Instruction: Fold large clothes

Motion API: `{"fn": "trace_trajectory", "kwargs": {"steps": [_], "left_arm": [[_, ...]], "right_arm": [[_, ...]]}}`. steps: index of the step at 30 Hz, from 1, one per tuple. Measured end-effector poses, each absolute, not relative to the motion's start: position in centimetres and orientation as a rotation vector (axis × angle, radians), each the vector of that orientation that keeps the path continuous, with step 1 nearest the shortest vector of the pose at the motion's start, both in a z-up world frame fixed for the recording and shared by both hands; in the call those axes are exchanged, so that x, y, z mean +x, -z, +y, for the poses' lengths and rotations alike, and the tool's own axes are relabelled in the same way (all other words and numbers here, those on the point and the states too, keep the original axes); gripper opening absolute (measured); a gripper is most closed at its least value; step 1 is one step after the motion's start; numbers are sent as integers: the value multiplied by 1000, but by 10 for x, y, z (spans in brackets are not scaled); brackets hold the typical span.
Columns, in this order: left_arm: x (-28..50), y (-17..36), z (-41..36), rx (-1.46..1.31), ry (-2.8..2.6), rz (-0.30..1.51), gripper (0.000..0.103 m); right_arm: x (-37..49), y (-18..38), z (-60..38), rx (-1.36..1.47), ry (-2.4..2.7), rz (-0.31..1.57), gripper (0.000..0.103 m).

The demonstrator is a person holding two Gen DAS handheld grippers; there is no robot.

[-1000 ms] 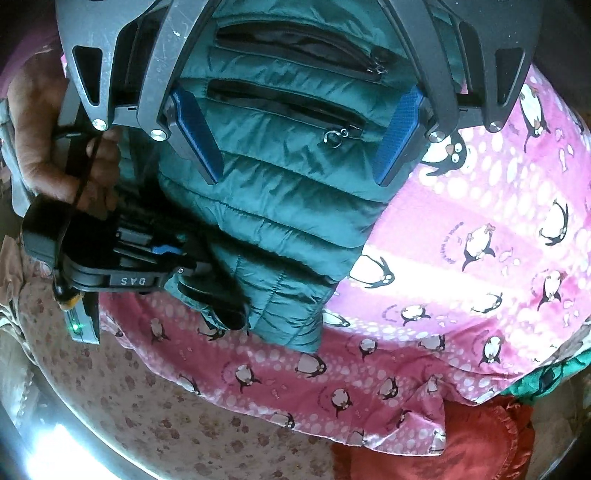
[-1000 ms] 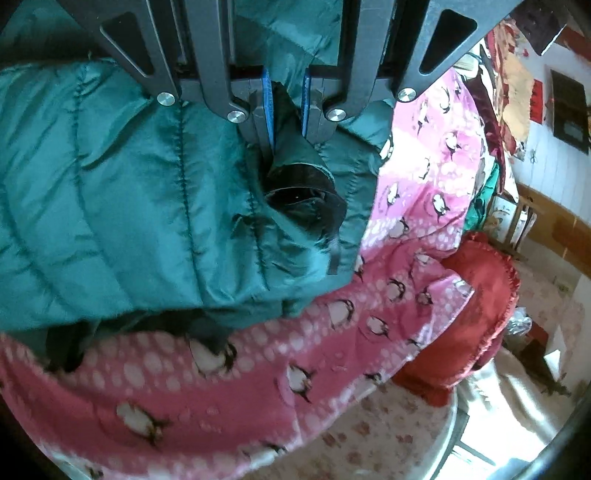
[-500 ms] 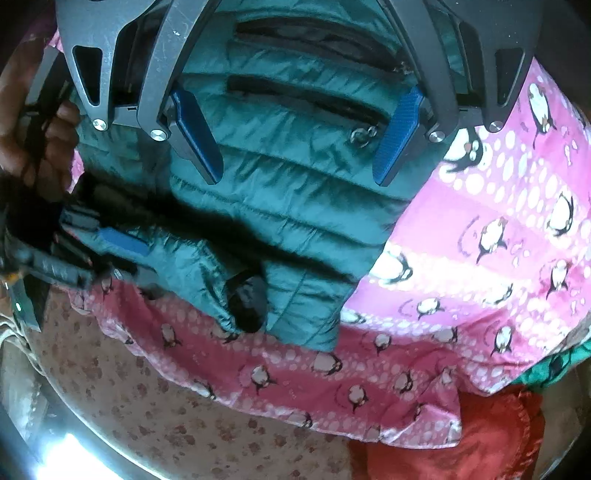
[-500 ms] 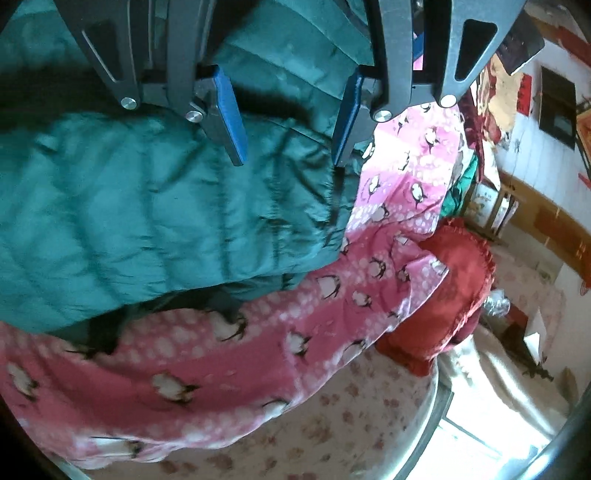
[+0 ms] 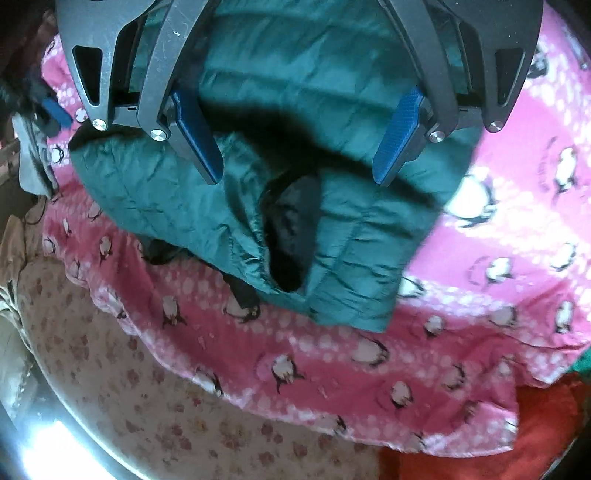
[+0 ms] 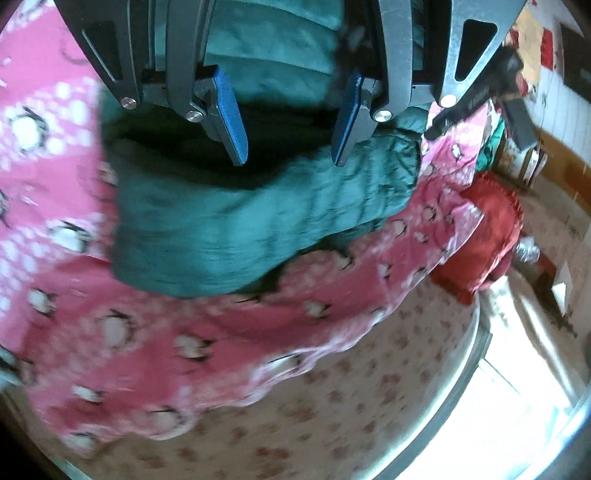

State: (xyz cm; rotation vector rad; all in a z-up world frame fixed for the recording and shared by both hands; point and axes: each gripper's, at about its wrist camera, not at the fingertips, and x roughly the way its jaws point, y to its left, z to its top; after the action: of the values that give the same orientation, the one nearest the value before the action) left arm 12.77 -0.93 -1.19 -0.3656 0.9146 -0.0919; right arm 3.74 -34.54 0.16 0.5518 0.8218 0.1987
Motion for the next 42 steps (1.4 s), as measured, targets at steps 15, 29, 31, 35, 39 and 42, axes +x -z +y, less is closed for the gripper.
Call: {"fn": "trace_trajectory", "kwargs": {"steps": [15, 29, 31, 35, 39, 42], "left_arm": [[160, -28, 9, -297, 150, 843, 19], [173, 18, 26, -297, 65, 967, 33], [172, 7, 31, -311, 40, 962, 49], [159, -21, 40, -359, 8, 843, 74], [161, -30, 24, -331, 39, 812, 76], [171, -18, 3, -247, 48, 846, 76]], "right_arm": [[35, 6, -380, 544, -56, 813, 45], [102, 59, -299, 392, -43, 928, 45], [100, 52, -301, 393, -58, 936, 45], [85, 18, -317, 363, -29, 857, 45], [81, -2, -325, 309, 30, 825, 45], [87, -4, -310, 291, 10, 847, 45]]}}
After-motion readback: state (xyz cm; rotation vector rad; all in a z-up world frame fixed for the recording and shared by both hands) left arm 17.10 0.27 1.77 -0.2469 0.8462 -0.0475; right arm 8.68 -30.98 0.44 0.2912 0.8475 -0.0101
